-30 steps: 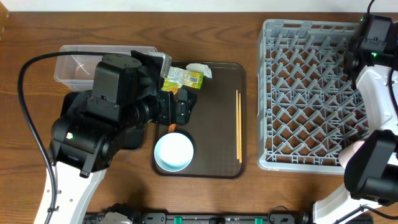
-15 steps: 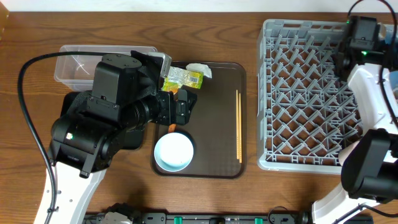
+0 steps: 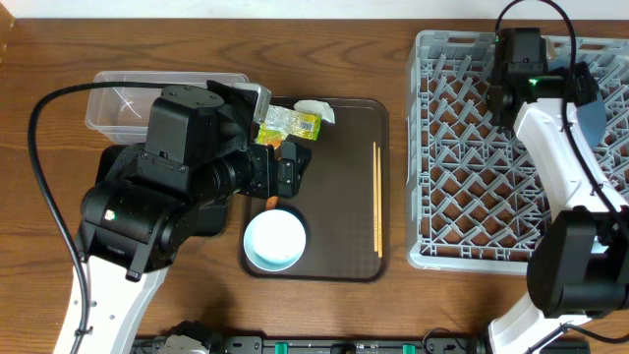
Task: Sort waste into correct bins and load items into the dishwasher rack
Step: 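Release the plate in the rack and withdraw the right gripper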
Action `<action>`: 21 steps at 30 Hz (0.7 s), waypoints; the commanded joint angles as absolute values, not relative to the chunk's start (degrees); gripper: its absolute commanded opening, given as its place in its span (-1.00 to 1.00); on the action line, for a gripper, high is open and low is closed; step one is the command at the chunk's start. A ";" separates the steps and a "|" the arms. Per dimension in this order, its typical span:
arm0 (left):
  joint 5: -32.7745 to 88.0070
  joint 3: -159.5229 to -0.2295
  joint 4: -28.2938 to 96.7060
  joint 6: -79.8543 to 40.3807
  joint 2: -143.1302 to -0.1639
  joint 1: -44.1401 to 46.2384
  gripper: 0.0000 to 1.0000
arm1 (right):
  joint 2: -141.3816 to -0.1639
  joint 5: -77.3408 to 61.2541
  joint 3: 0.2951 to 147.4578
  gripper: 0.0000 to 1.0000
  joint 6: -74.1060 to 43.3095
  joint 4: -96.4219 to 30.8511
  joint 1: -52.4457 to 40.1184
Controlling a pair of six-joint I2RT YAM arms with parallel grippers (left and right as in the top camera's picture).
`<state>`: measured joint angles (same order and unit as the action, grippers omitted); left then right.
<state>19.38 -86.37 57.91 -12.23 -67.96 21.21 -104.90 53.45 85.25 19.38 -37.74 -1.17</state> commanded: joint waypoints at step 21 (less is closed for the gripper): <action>19.88 -86.70 58.17 -12.49 -67.35 21.30 0.96 | -82.15 20.14 85.08 0.98 -0.10 -51.24 -6.61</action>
<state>19.38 -86.37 58.08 -12.23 -67.96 21.21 -84.47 34.17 85.17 8.86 -49.36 -5.82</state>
